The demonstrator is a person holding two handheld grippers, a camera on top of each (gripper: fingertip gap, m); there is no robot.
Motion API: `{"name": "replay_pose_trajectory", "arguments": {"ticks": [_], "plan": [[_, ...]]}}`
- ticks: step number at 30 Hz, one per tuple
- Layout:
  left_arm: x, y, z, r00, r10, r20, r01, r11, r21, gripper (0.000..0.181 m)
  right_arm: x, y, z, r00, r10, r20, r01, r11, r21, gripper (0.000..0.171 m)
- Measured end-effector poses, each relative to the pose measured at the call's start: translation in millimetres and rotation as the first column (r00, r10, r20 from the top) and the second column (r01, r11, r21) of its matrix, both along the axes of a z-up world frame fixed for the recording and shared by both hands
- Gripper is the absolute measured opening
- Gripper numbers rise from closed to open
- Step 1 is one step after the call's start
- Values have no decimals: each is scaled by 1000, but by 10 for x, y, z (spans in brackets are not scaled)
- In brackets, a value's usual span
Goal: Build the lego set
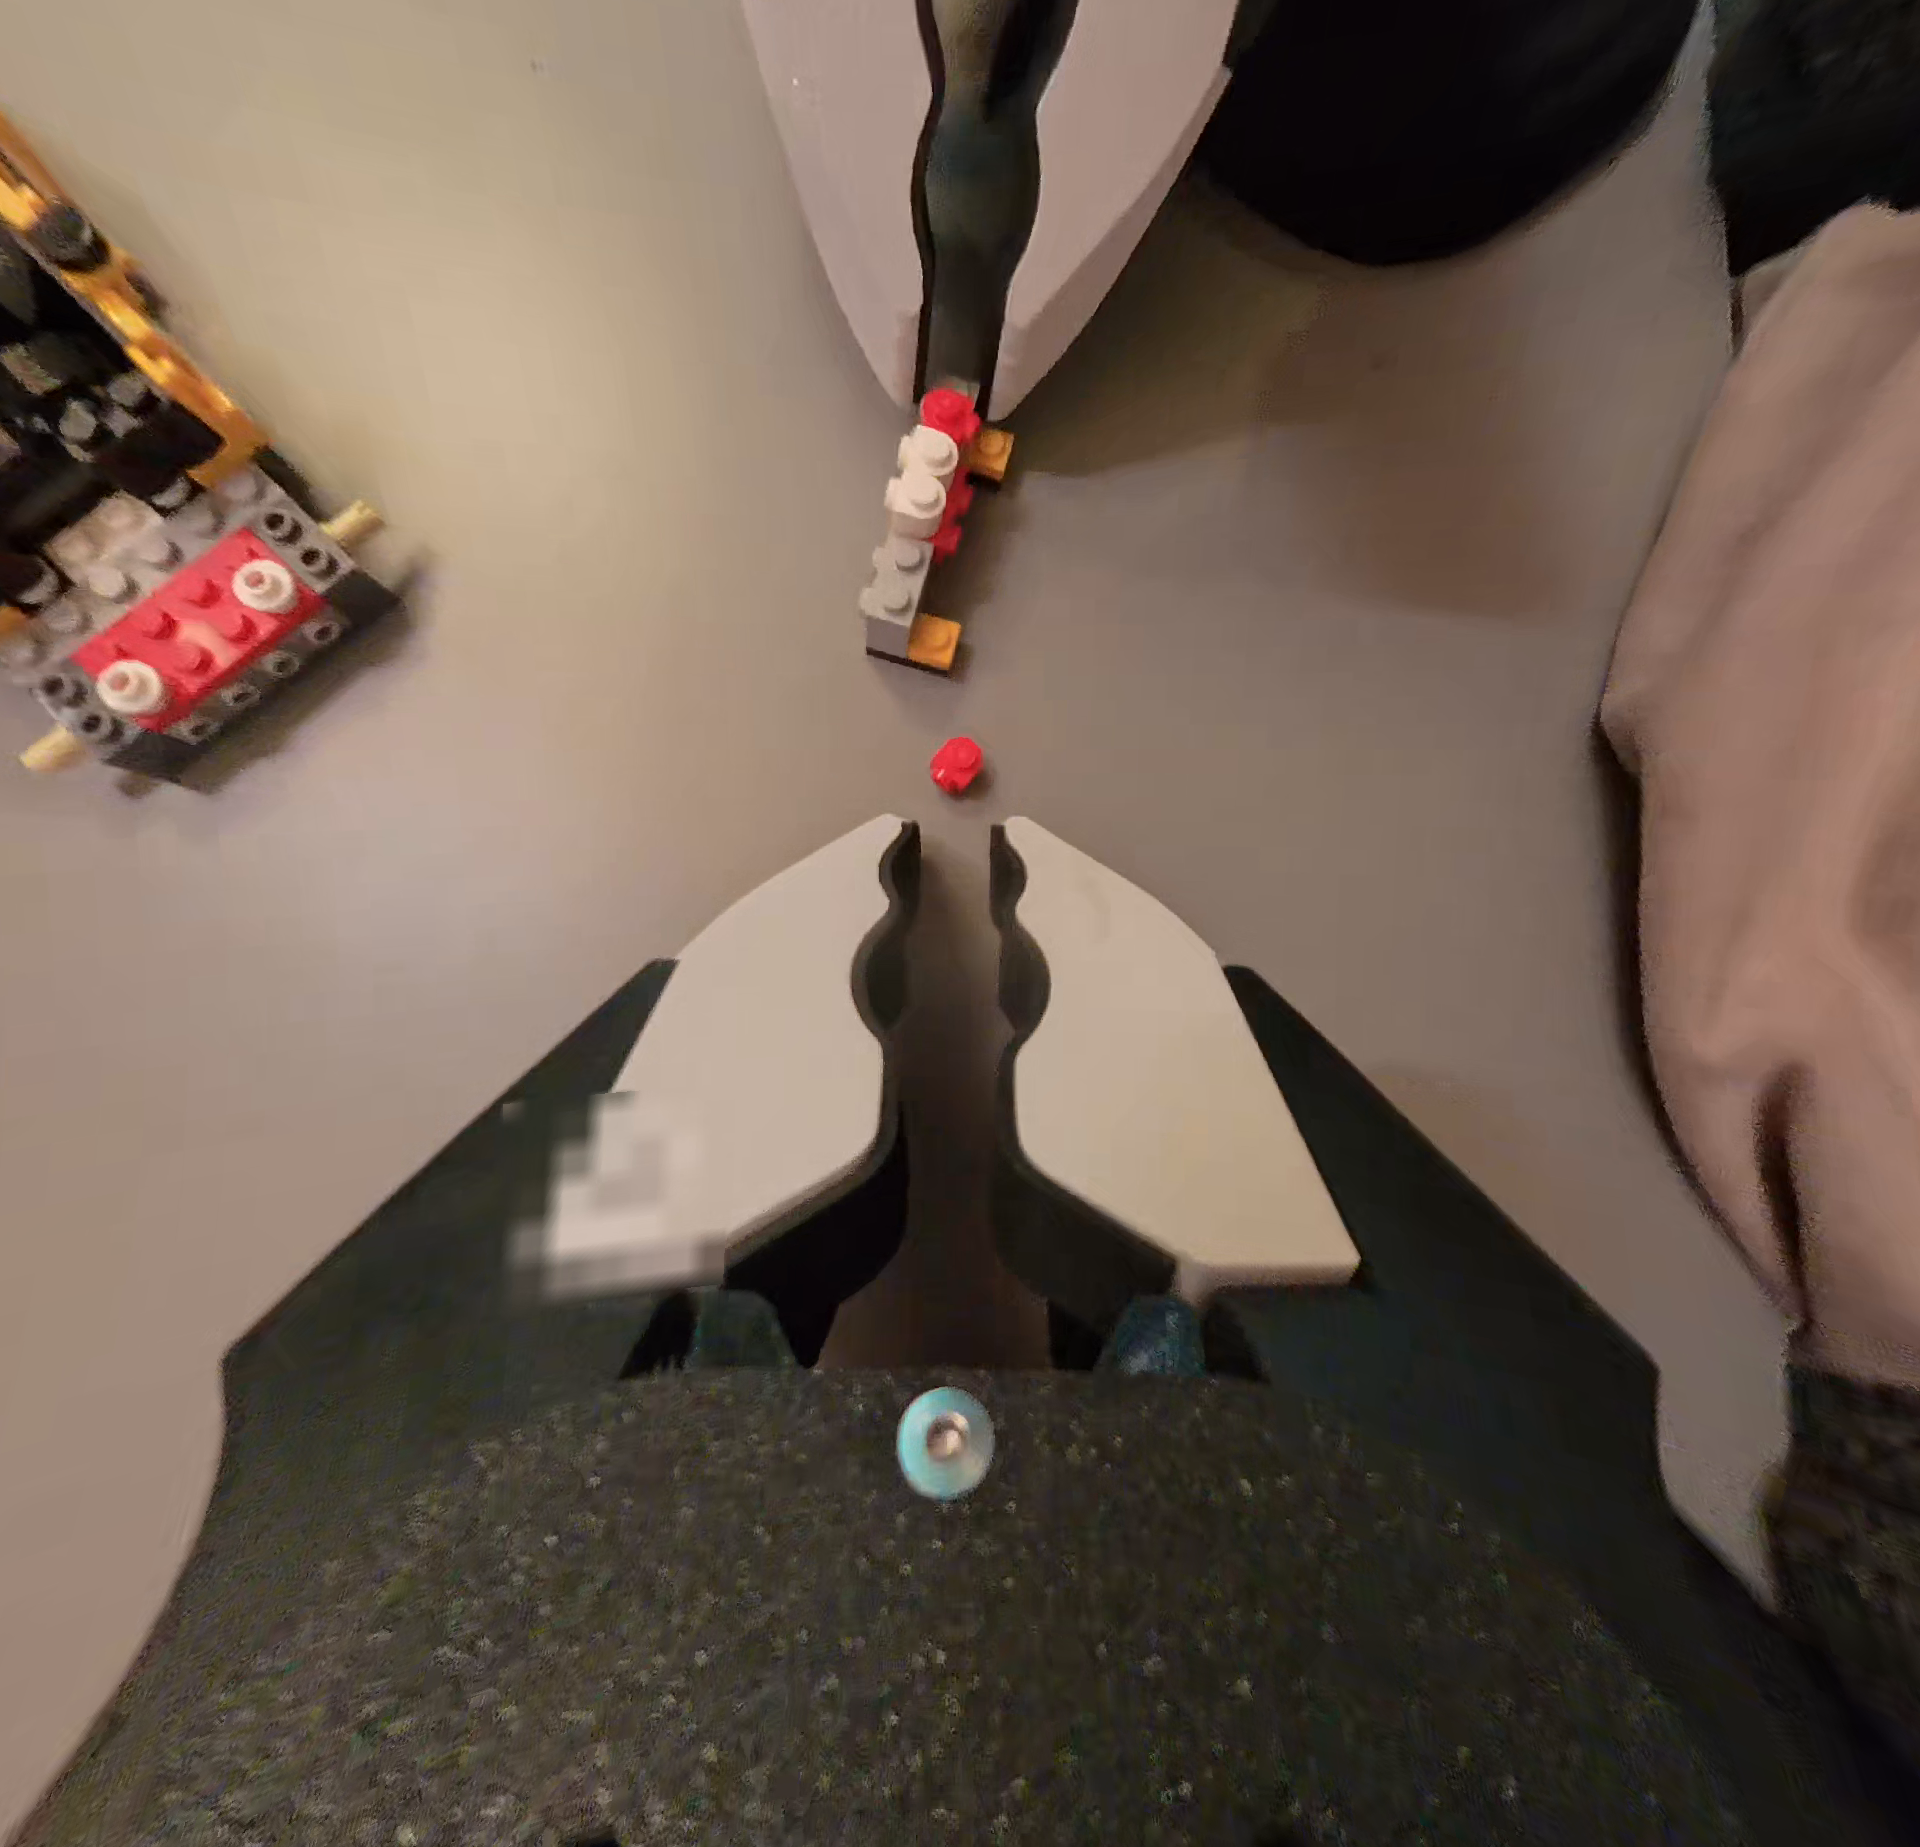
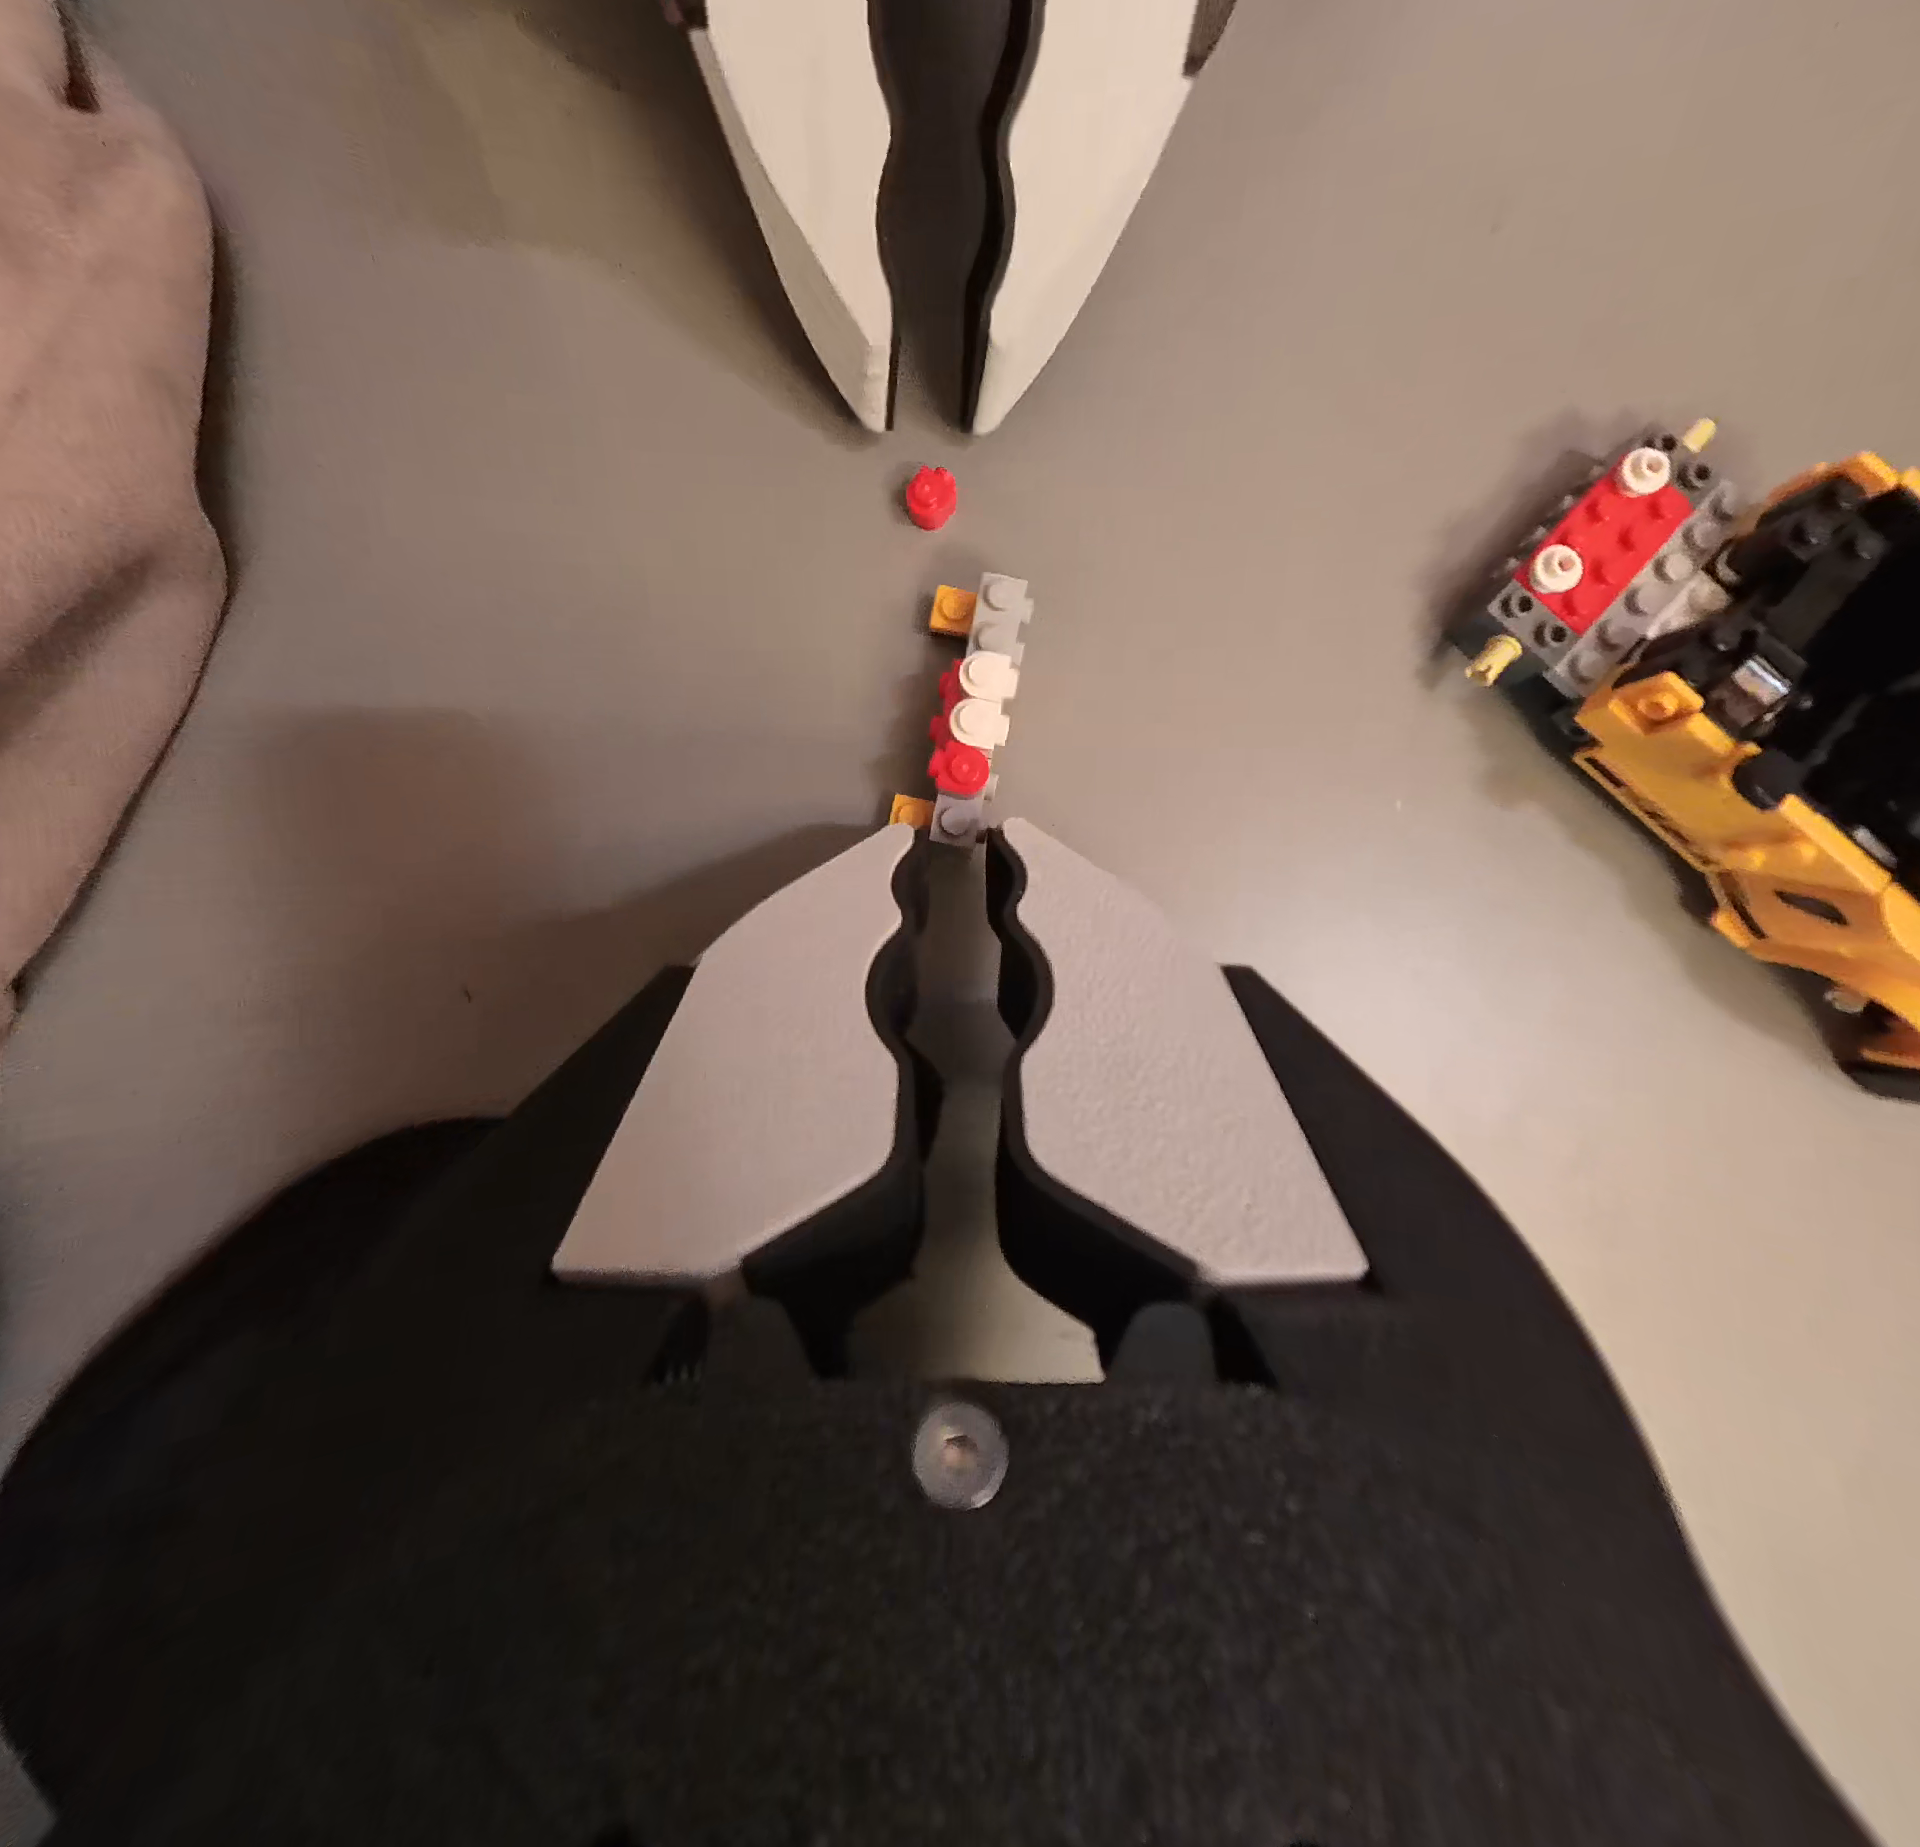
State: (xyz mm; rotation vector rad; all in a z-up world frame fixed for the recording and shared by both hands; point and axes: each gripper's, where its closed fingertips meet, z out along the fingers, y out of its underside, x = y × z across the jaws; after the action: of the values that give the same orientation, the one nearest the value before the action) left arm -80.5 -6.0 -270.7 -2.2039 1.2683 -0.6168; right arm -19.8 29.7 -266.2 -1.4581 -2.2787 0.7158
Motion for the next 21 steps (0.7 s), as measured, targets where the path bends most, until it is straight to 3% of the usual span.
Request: {"name": "replay_pose_trajectory", "arguments": {"ticks": [12, 21], "plan": [[96, 89, 2, 924, 377, -70, -374, 926, 46, 16, 18, 99, -48, 996, 69, -49, -68, 998, 18, 11], [97, 87, -43, 889, 454, -67, -449, 890, 79, 9, 35, 92, -38, 994, 81, -78, -79, 997, 19, 12]]}}
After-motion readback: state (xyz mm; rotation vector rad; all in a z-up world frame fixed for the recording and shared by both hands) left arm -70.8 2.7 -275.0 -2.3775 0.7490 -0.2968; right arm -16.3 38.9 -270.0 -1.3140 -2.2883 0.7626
